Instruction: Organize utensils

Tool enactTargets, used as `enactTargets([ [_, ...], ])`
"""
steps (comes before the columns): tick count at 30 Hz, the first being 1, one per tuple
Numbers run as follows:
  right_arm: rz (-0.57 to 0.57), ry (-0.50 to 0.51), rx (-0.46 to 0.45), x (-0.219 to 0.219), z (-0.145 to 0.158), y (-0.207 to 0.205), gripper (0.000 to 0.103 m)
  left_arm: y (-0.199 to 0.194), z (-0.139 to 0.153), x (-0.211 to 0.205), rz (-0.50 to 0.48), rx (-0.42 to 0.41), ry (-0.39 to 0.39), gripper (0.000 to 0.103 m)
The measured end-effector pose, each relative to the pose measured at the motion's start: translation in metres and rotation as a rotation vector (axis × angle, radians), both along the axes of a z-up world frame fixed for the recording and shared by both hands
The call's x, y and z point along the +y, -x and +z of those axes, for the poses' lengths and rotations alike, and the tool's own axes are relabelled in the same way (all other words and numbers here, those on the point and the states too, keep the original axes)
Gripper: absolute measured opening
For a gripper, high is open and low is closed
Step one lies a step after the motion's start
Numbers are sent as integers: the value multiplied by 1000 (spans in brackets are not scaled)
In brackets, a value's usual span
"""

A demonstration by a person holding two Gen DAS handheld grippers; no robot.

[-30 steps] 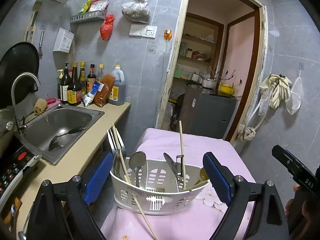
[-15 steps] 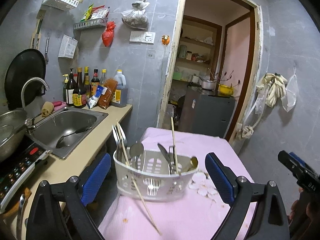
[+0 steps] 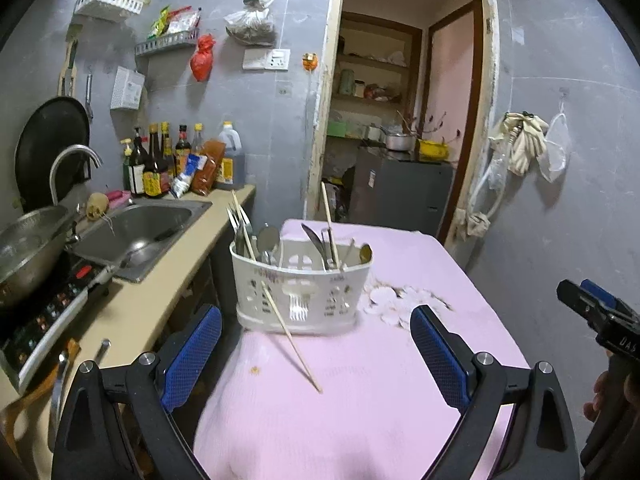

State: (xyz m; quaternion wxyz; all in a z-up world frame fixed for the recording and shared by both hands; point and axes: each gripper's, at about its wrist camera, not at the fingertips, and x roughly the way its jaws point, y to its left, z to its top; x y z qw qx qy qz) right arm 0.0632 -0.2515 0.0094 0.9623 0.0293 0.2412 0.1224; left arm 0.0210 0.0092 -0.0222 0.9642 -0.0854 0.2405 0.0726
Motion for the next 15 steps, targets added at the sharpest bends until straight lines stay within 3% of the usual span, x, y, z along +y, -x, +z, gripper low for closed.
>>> enactTargets([
  [3,-20,12,18,-3,0,13,101,8,-2,2,-28,3,29,95],
  [8,-47,28,16,-2,6,27,101,12,6,-1,-91,3,-46,95],
  [15,-88,16,42,0,1,32,101,12,7,6,-125,-6,-41,95],
])
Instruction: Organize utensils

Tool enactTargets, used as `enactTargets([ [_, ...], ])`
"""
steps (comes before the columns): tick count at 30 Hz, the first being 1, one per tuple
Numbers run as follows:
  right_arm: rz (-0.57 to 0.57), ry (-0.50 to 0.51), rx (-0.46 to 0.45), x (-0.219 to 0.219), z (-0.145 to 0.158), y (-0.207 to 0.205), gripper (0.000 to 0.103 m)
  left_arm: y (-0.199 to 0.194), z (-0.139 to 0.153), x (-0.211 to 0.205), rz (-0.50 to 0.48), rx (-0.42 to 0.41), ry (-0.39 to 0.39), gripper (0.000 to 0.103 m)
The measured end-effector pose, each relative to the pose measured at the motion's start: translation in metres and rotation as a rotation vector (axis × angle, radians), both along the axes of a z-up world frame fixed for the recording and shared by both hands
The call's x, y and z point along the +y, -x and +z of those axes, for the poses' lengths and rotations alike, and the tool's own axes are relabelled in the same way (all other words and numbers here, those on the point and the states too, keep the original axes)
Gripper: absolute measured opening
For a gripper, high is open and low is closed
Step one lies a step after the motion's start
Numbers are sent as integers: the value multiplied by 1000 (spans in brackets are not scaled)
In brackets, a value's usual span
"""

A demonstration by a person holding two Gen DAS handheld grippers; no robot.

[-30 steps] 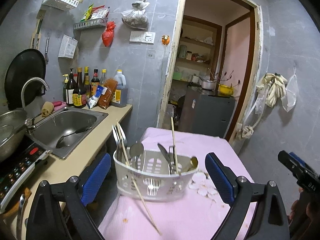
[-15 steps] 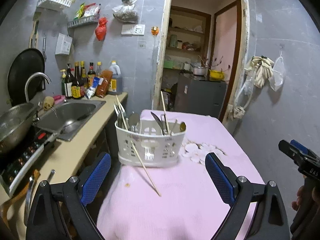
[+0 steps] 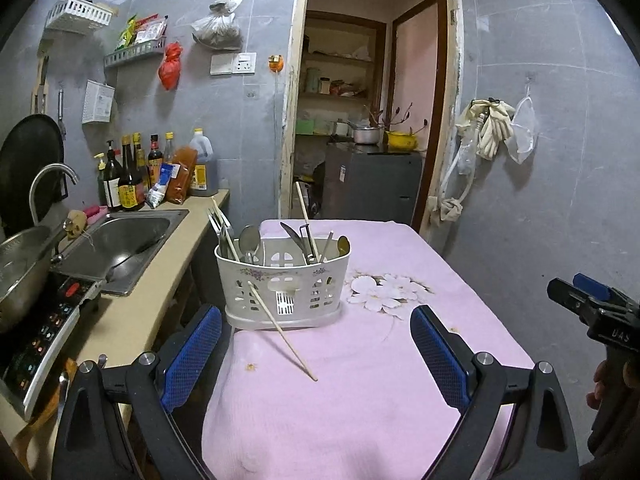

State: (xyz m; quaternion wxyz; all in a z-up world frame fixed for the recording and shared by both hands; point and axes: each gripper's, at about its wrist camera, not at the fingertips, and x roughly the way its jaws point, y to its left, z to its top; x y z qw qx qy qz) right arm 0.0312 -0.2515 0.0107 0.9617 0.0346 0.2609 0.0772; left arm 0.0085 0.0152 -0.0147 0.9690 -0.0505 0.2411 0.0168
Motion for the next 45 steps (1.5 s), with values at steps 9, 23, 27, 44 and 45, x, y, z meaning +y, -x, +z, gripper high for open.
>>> enactTargets([
  [9,2,1,5,1,-3,0,101,0,-1,2,-11,3,8,95],
  [23,36,13,-17,11,1,4,101,0,-1,5,-8,-2,10,95],
  [27,36,13,-17,11,1,4,101,0,-1,6,-9,-4,9,95],
  [44,36,13,-16,10,2,3,101,-1,-1,6,-10,-3,11,95],
  [45,36,14,-16,10,2,3,101,-1,-1,6,-10,-2,11,95],
])
